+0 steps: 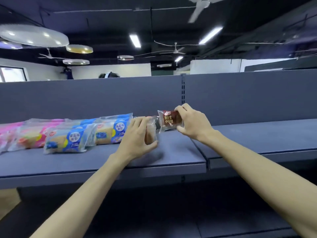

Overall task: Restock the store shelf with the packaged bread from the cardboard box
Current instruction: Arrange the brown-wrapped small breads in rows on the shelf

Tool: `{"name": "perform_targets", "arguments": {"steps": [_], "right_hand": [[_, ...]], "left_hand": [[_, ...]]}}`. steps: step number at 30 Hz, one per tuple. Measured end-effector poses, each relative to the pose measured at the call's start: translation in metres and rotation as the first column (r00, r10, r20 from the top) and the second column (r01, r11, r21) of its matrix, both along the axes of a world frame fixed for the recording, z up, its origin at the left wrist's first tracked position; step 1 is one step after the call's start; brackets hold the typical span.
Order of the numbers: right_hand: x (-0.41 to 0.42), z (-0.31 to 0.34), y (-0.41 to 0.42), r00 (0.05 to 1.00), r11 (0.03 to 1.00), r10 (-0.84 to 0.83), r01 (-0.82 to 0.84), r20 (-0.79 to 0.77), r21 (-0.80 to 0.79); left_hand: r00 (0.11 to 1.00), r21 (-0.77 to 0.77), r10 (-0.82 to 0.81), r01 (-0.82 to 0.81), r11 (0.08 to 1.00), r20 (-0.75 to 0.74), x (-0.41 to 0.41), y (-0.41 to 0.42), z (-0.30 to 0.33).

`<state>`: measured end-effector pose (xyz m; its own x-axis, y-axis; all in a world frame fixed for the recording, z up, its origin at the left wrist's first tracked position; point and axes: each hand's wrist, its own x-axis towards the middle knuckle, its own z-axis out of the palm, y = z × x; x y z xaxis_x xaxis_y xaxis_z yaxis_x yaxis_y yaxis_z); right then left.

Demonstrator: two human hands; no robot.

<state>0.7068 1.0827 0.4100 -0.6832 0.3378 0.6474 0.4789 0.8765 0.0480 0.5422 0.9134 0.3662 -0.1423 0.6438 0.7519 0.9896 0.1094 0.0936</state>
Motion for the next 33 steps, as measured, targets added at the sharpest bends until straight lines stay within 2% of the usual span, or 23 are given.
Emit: {"name": "perform_targets", "arguments": {"steps": [8,16,33], "right_hand": [[-0.015,-0.009,0.060,0.998,0.994,-0.035,0.040,0.052,-0.098],[-0.055,-0.018,0.080,0.995,0.994,-0.011,0.021,0.095,-0.105],[-0.095,-0.039,0.113,0.991,0.951,0.133,-0.119,0.032,-0.286]], "left_hand": [[0.999,0.024,0.052,-0.052,0.998,-0.002,0.003,0.035,-0.021],[0.993,0.011,0.112,-0.112,0.994,-0.046,-0.002,0.038,-0.024],[0.990,0.046,0.140,-0.139,0.989,-0.011,-0.006,0.042,-0.026]]}}
